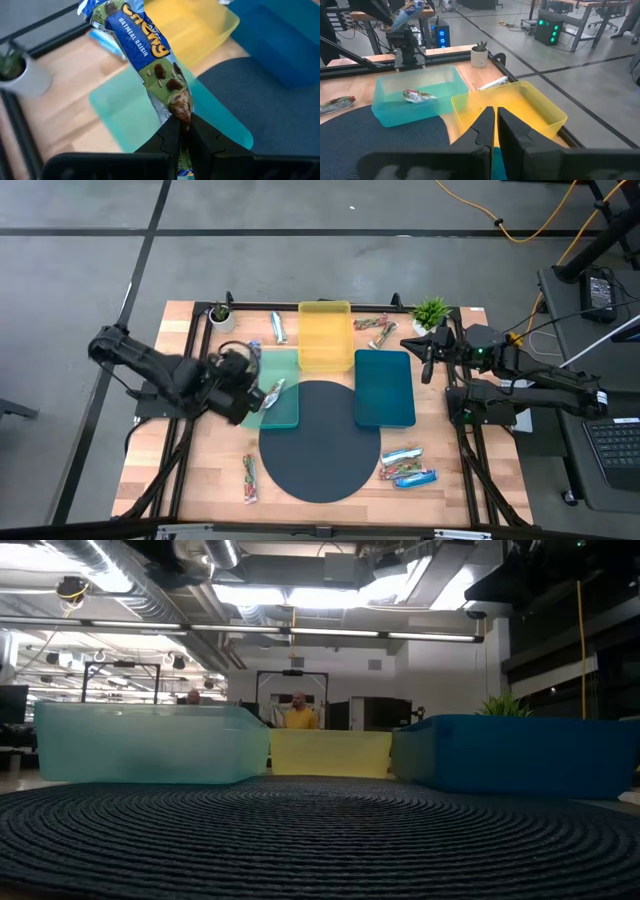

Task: Pick and place Granola Bars by type
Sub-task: Put the blue granola bar into the yellow bin, then put the red granola bar into the light blue bin

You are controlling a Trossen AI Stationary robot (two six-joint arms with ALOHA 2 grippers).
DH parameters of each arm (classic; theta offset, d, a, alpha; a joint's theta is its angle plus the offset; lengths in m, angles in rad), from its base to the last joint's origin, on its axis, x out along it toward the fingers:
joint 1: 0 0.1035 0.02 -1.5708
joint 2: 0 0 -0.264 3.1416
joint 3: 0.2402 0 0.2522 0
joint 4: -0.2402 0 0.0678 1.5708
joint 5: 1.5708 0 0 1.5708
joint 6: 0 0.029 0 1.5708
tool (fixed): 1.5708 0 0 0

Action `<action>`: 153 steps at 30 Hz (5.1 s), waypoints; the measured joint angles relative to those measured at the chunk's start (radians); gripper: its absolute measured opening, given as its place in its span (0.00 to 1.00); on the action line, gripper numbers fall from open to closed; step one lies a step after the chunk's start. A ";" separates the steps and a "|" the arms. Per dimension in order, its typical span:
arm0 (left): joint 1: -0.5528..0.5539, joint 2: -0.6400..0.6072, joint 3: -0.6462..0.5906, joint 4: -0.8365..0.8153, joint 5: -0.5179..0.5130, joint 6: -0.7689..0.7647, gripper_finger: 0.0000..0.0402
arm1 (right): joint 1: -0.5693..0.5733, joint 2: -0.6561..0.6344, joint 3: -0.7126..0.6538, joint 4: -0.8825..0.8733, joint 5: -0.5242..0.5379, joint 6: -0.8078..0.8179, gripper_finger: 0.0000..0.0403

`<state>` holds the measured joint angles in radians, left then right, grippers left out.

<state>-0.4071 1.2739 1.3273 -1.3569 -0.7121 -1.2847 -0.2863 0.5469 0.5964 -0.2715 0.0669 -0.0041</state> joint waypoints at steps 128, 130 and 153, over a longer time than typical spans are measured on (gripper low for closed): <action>0.783 0.610 0.495 0.328 0.728 1.059 0.22 | 0.000 0.000 0.000 -0.048 -0.018 0.000 0.06; 0.772 0.582 0.495 0.327 0.720 1.046 0.22 | 0.000 0.000 0.000 -0.048 -0.018 -0.003 0.06; 0.501 0.439 0.495 0.110 0.671 0.853 0.21 | 0.000 0.001 0.000 -0.038 -0.016 -0.037 0.06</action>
<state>0.0936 1.7134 1.8225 -1.2469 -0.0414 -0.4321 -0.2859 0.5476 0.5964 -0.3099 0.0513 -0.0408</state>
